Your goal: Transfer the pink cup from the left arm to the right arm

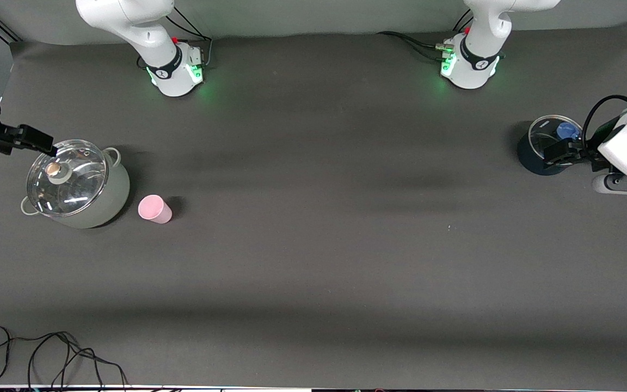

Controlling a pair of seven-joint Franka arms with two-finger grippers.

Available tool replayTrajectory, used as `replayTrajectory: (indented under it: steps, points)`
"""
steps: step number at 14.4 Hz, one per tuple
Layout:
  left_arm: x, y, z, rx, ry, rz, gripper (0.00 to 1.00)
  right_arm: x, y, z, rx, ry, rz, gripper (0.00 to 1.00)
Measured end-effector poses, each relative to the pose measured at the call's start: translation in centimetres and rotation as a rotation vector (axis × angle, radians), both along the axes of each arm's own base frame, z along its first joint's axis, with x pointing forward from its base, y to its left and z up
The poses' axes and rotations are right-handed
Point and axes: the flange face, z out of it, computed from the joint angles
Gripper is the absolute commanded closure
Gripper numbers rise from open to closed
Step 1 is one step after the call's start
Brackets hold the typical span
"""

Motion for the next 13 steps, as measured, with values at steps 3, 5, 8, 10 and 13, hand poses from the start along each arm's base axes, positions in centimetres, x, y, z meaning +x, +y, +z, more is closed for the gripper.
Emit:
replayTrajectory:
  steps: [3,5,8,10,13]
  points:
    - [0.0,0.2,0.0,0.001,0.000,0.003,0.00,1.0,0.2,0.3,-0.005,-0.014,0.003,0.00]
    - [0.0,0.2,0.0,0.001,-0.002,0.003,0.00,1.4,0.4,0.4,-0.002,-0.034,0.006,0.00]
    - [0.1,0.3,0.2,0.001,-0.008,0.005,0.00,1.8,0.7,0.7,0.013,-0.070,0.009,0.00]
    - [0.1,0.4,0.4,0.001,-0.011,0.007,0.00,1.9,0.8,0.8,0.015,-0.073,0.010,0.00]
    - [0.1,0.4,0.5,0.001,-0.014,0.007,0.00,1.9,1.8,0.8,0.017,-0.073,0.029,0.00]
